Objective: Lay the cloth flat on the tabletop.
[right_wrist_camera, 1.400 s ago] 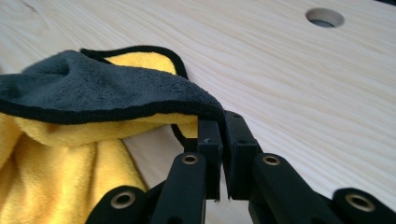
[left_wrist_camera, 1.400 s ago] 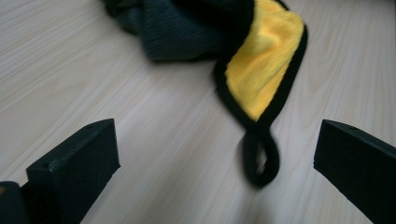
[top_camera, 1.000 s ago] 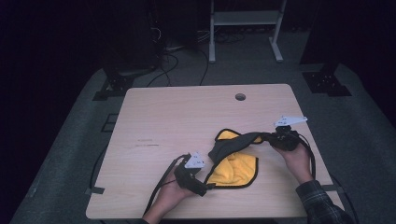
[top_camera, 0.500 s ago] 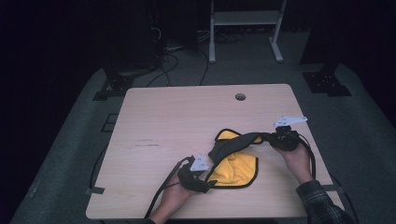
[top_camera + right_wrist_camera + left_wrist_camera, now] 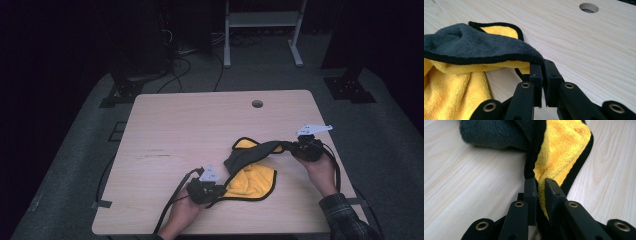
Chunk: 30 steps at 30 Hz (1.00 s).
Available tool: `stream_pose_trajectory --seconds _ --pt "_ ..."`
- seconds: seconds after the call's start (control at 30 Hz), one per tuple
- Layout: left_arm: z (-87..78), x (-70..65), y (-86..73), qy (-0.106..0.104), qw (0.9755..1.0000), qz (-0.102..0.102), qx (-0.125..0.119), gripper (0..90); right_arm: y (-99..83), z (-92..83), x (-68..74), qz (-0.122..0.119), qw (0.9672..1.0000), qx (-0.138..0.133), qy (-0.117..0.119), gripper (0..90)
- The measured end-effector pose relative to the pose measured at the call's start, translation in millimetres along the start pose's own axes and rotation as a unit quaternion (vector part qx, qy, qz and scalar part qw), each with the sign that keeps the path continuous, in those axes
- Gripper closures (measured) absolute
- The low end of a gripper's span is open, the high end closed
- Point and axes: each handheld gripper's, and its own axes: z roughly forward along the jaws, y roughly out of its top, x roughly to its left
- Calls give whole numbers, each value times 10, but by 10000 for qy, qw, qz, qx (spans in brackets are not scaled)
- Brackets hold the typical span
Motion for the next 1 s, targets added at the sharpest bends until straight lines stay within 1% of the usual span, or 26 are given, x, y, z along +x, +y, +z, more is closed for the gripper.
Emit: stream_pose_trajectory --seconds 0.07,0.1,0.13,0.17,0.23,0.3,0.37,0.43,0.5,0.53,0.57,0.67,0.7,0.77,0.87,0.9,0.93,0.97,1.0 --pt "-43 33 -3 126 9999 79 64 803 3 -31 -10 -9 10000 -38 -4 857" --pt "-75 59 0 227 9997 99 47 806 6 -51 -11 2 10000 -45 -10 857" --pt "-120 95 7 279 9996 78 26 808 10 -68 -13 3 10000 -70 -5 857" --pt "-170 136 14 343 9994 53 -28 809 14 -85 -16 -13 10000 -95 -12 857" --pt "-296 219 29 551 9983 1 -173 811 24 -121 -19 -30 9999 -142 -11 858" --pt "-436 316 35 734 9966 -85 -370 813 34 -158 -18 -18 9998 -188 5 858" --pt "-570 416 40 904 9943 -165 -534 815 44 -187 -9 -33 9997 -232 51 857" --pt "-677 516 37 992 9921 -215 -731 815 57 -198 17 -83 9996 -243 128 857" --pt "-724 600 13 1008 9918 -250 -745 813 69 -184 64 -132 9994 -222 219 857" --pt "-719 636 -13 977 9921 -297 -734 808 75 -169 84 -217 9992 -208 250 857" --pt "-699 669 -46 925 9928 -344 -686 800 79 -151 107 -254 9992 -185 256 857" --pt "-608 730 -138 781 9945 -484 -494 761 80 -110 140 -298 9990 -134 304 857" --pt "-579 738 -155 778 9947 -514 -436 742 76 -105 141 -289 9990 -131 315 857" --pt "-536 746 -176 804 9950 -517 -306 698 66 -107 138 -285 9990 -115 309 857" --pt "-474 736 -200 857 9949 -519 -116 603 52 -116 127 -262 9991 -110 307 857" --pt "-454 736 -205 854 9951 -505 -19 574 51 -117 124 -258 9992 -105 298 857" --pt "-441 732 -209 940 9945 -451 61 534 49 -119 122 -254 9992 -104 295 857" --pt "-433 732 -215 1045 9936 -424 84 511 47 -120 119 -253 9992 -108 293 857" --pt "-429 746 -223 1066 9933 -442 73 502 45 -121 118 -251 9992 -114 299 857"
